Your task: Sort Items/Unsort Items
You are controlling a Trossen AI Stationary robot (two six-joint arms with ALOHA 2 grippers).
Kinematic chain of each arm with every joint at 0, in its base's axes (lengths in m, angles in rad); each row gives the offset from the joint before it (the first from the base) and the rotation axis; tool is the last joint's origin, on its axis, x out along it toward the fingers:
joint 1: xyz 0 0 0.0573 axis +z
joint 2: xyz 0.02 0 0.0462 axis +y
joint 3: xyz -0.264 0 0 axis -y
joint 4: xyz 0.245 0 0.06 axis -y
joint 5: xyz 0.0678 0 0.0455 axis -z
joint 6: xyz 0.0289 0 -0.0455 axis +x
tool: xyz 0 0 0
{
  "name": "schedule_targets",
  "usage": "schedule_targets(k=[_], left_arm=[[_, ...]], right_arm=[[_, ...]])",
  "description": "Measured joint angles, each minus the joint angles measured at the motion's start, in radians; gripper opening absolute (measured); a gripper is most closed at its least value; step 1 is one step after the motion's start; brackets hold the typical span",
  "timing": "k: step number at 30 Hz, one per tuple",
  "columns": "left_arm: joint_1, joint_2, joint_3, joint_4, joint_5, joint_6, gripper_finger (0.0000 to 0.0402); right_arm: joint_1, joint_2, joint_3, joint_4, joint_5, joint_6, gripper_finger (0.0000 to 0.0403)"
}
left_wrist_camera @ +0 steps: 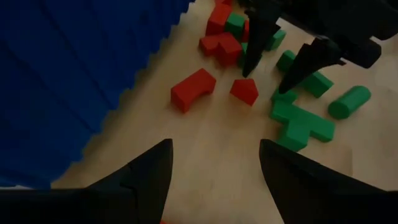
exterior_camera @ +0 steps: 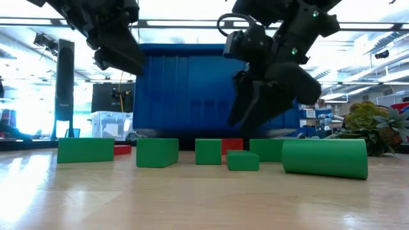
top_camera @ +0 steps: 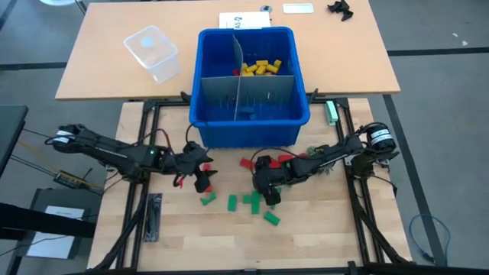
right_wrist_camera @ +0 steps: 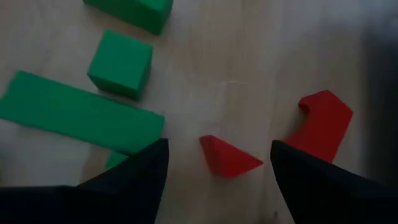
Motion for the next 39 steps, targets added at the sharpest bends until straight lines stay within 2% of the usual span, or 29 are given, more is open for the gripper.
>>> schedule_targets(k=[6, 10, 16, 28, 39], left_arm=[[0.000, 0.049, 0.000, 0.025, 0.000, -0.003, 0.0249], [0.000, 0.064, 0.000, 0.044, 0.000, -0.003, 0.0249], [0.000, 0.068, 0.000, 0.079, 0.001, 0.004, 0.0249], [0.000, 0.068, 0.000, 0.101, 0.003, 0.007, 0.0249], [0.000, 0.068, 0.000, 0.122, 0.003, 0.009, 0.0249]], right_arm=[[-0.035, 0.030, -0.002, 0.000, -0.008, -0.085, 0.0238], [-0.053, 0.061, 0.001, 0.036, -0.082, -0.137, 0.0216], [-0.073, 0.079, 0.000, 0.039, -0.130, -0.135, 0.0181], [-0.093, 0.075, 0.003, 0.008, -0.131, -0.072, 0.0015], [-0.030, -0.040, -0.001, -0.004, -0.129, 0.043, 0.0000]])
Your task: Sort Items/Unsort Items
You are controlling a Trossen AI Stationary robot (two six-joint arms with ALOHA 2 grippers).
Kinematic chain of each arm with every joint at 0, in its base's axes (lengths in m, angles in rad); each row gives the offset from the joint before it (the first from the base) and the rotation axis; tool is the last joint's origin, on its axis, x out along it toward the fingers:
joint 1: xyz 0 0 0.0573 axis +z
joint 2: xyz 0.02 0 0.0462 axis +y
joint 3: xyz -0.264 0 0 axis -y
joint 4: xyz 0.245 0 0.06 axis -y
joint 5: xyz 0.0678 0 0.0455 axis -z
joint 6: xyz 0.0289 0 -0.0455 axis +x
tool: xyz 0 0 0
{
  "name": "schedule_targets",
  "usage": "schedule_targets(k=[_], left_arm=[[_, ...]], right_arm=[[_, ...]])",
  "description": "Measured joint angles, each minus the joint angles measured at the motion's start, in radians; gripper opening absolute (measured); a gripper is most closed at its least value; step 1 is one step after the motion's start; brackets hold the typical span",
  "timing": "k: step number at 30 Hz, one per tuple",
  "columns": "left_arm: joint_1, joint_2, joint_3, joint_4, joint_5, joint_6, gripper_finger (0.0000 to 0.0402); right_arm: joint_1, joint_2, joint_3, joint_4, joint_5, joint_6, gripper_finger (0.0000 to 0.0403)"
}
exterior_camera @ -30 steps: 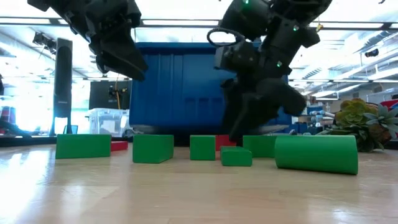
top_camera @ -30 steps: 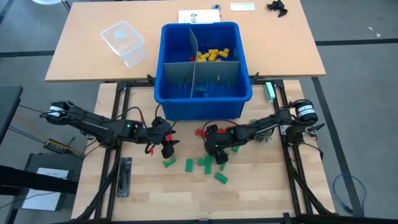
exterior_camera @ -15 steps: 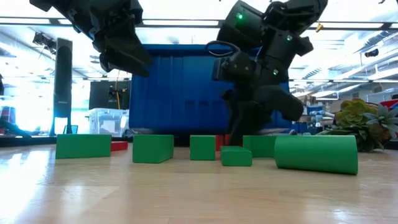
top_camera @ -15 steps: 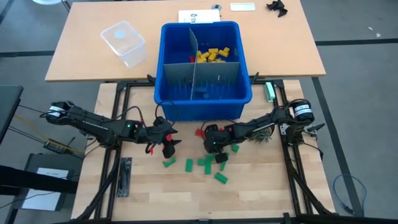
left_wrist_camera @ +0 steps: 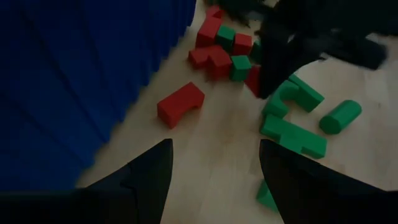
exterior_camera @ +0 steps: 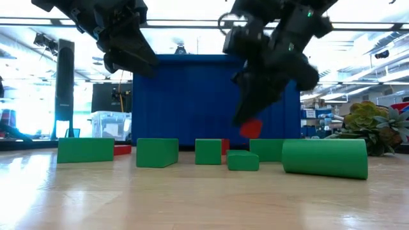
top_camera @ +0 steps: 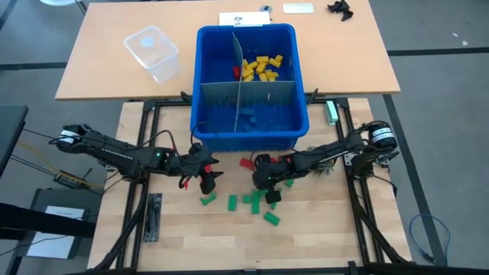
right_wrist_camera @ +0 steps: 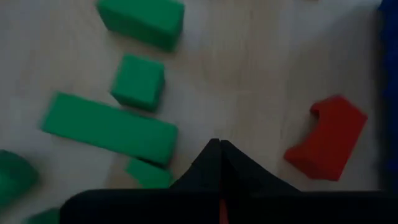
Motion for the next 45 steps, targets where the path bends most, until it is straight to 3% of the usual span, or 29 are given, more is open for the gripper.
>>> schedule_targets(k=[7, 13, 19, 22, 27, 36, 45], left_arm=[[-0.004, 0.000, 0.000, -0.035, 0.028, -0.072, 0.0249], [-0.050, 0.000, 0.000, -0.271, -0.008, -0.319, 0.0248], [-0.046, 0.000, -0.007, -0.452, -0.072, -0.583, 0.0248], [-0.027, 0.000, -0.055, -0.394, -0.071, -0.608, 0.0248], [-0.017, 0.000, -0.166, -0.234, -0.071, -0.636, 0.0248], [0.013, 0.037, -0.340, 0.079, -0.102, -0.643, 0.0248], [0.027, 0.274, -0.252, 0.127, -0.100, -0.572, 0.0247]], right_arm=[[0.044, -0.097, 0.001, -0.006, -0.001, 0.155, 0.0003], [0.054, -0.107, 0.001, -0.002, -0.003, 0.337, 0.0030], [0.044, -0.094, 0.001, 0.022, 0.051, 0.434, 0.0085], [0.044, -0.094, 0.002, 0.018, 0.112, 0.460, 0.0115], [0.051, -0.094, 0.002, 0.017, 0.116, 0.468, 0.0146], [0.076, -0.094, 0.002, 0.018, 0.121, 0.512, 0.0152], [0.085, -0.094, 0.002, 0.016, 0.140, 0.513, 0.0153]])
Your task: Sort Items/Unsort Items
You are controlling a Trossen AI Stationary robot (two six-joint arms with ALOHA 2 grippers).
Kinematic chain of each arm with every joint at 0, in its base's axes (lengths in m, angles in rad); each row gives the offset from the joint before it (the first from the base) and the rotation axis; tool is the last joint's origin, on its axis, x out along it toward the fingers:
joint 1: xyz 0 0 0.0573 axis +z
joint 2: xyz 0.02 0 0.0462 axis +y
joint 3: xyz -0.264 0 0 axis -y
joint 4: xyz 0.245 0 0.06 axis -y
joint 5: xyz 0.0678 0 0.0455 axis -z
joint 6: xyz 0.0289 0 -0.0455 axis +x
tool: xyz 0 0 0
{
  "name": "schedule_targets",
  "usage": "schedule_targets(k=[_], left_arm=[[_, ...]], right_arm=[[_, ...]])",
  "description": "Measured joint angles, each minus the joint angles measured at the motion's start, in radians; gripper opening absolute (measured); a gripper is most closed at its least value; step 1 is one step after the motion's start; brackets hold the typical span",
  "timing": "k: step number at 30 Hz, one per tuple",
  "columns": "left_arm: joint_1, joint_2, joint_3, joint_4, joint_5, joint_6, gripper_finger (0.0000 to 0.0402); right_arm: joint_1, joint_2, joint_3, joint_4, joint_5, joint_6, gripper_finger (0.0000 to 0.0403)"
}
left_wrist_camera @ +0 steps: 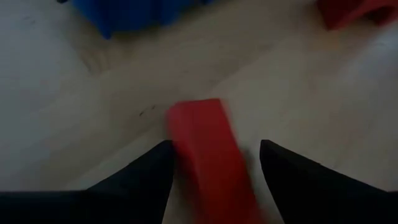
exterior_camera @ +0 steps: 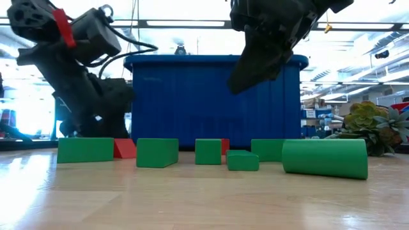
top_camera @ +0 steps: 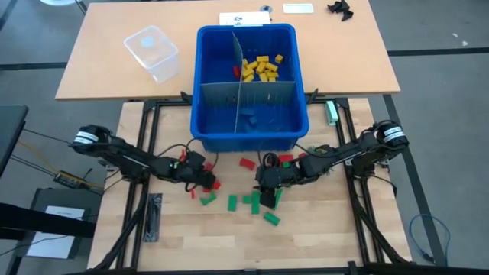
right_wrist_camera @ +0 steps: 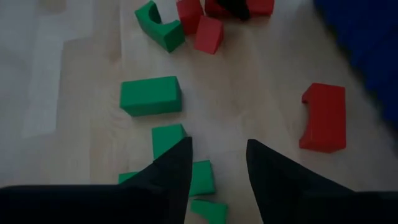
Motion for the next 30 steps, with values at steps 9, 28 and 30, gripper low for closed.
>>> schedule_targets(k=[9, 28, 30], left_arm=[[0.001, 0.053, 0.029, -0.048, 0.005, 0.002, 0.0240], [-0.063, -0.019, 0.126, -0.289, 0.107, 0.340, 0.0139], [-0.089, -0.046, 0.182, -0.371, 0.097, 0.361, 0.0139]], right_arm=[[0.000, 0.000, 0.000, -0.009, -0.001, 0.000, 0.0152], [0.026, 0.000, 0.000, -0.030, -0.001, 0.000, 0.0151], [0.031, 0.000, 0.000, -0.033, -0.001, 0.000, 0.0151]])
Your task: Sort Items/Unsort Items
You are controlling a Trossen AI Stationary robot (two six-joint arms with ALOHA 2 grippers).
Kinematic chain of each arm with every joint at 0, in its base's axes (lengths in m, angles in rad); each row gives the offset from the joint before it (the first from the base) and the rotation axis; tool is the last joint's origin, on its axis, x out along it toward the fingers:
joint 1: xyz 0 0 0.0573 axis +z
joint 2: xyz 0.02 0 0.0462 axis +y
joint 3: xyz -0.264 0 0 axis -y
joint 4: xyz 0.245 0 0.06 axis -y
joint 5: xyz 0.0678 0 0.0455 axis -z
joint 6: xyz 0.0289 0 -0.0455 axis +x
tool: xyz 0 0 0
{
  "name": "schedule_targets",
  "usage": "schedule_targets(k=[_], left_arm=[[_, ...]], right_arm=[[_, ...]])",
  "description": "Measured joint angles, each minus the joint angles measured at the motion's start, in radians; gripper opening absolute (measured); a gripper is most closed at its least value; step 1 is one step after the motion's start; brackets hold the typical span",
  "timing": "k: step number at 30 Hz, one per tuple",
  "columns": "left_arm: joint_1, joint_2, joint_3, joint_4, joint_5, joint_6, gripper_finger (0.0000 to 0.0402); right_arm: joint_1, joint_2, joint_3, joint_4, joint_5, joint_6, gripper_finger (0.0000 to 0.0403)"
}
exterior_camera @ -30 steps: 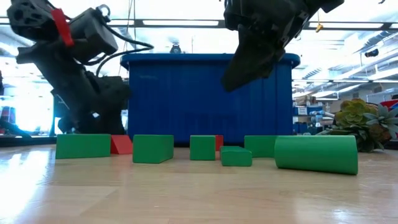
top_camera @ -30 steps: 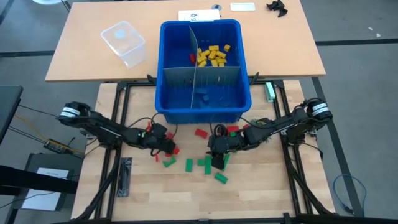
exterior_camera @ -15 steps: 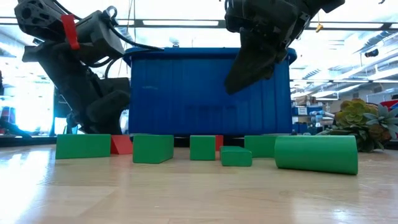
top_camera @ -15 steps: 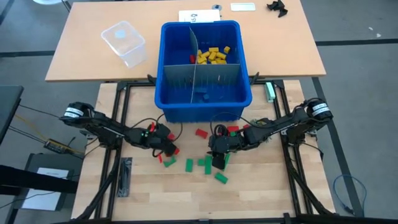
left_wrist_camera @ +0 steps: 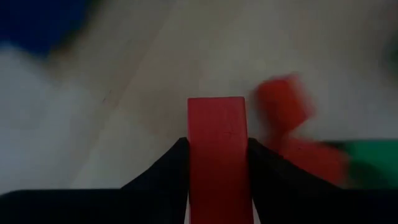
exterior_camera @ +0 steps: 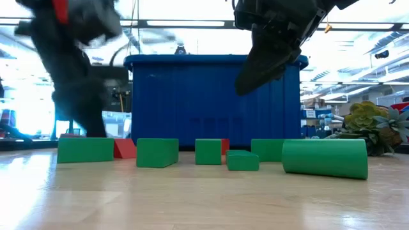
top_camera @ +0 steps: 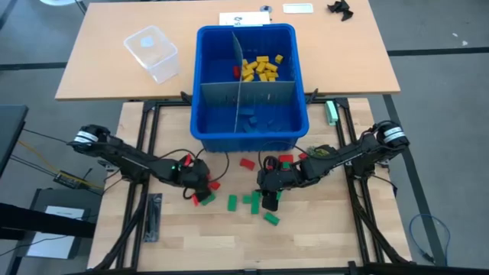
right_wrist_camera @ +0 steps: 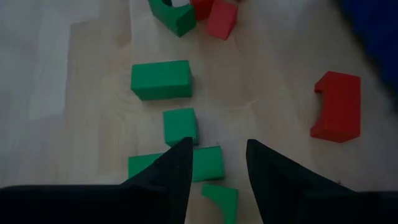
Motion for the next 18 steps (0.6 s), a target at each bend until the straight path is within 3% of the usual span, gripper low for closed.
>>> schedule_targets(k=[12, 18], left_arm=[[-0.096, -0.035, 0.409, -0.235, -0.057, 0.347, 0.0139], [-0.075, -0.047, 0.604, -0.231, -0.167, 0.545, 0.0139]], right_arm=[[0.015, 0.000, 0.000, -0.017, 0.004, 0.010, 0.0151], [0.015, 0.000, 0.000, -0.007, 0.038, 0.017, 0.0151]])
